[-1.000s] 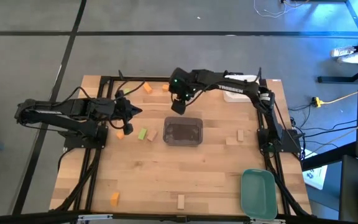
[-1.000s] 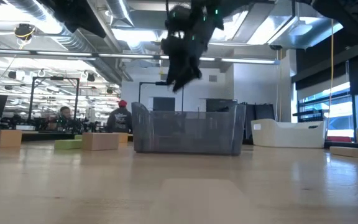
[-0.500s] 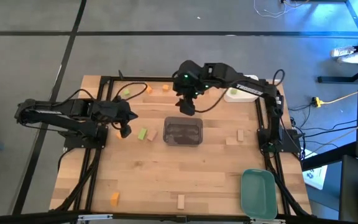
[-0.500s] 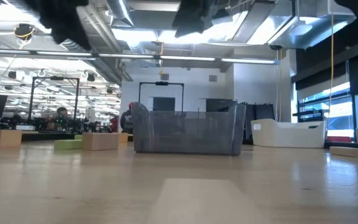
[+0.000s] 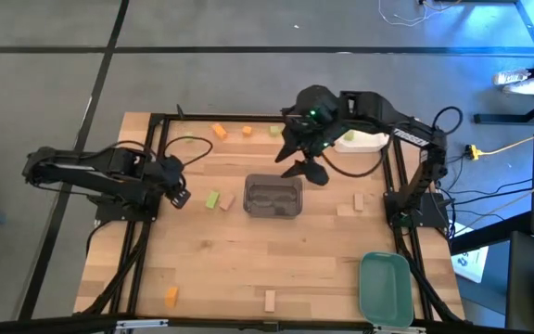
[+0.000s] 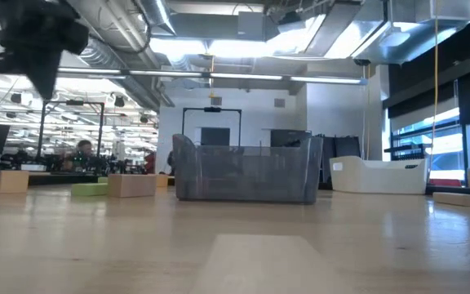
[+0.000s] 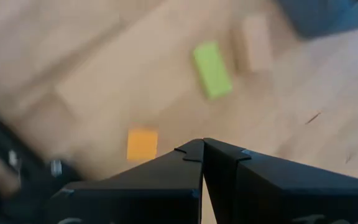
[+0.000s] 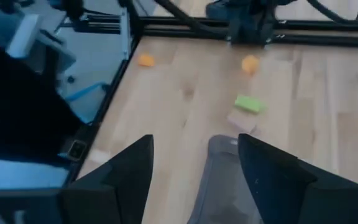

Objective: Sort & place blocks by color
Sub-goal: Put the orange block into the black bin

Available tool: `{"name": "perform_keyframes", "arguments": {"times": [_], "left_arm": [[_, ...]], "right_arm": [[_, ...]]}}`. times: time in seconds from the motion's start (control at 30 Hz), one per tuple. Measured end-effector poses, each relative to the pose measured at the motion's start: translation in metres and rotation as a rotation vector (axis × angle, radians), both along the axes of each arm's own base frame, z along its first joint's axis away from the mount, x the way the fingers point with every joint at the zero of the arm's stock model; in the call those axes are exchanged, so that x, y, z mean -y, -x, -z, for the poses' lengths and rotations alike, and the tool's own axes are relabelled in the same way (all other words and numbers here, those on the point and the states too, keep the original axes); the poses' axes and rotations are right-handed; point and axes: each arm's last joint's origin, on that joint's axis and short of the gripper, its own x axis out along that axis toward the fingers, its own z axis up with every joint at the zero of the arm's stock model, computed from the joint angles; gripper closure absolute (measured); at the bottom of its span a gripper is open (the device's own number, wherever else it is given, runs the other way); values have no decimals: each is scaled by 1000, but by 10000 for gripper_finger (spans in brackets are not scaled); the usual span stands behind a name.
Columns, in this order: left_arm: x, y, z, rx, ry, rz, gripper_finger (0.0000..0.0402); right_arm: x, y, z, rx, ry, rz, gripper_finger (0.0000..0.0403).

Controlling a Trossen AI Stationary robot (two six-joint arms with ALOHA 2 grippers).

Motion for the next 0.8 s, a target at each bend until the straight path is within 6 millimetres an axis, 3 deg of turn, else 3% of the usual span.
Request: {"name": "perform_keyframes", "arguments": {"times": [0.33,0.8], "left_arm": [[2,0,6,-85,142,-133,401],[2,0,6,-76,179,-233,401]], "right_arm": [[-1,4,4,-68,-10,7,169],[0,3,4,-53,-8,7,169]]}}
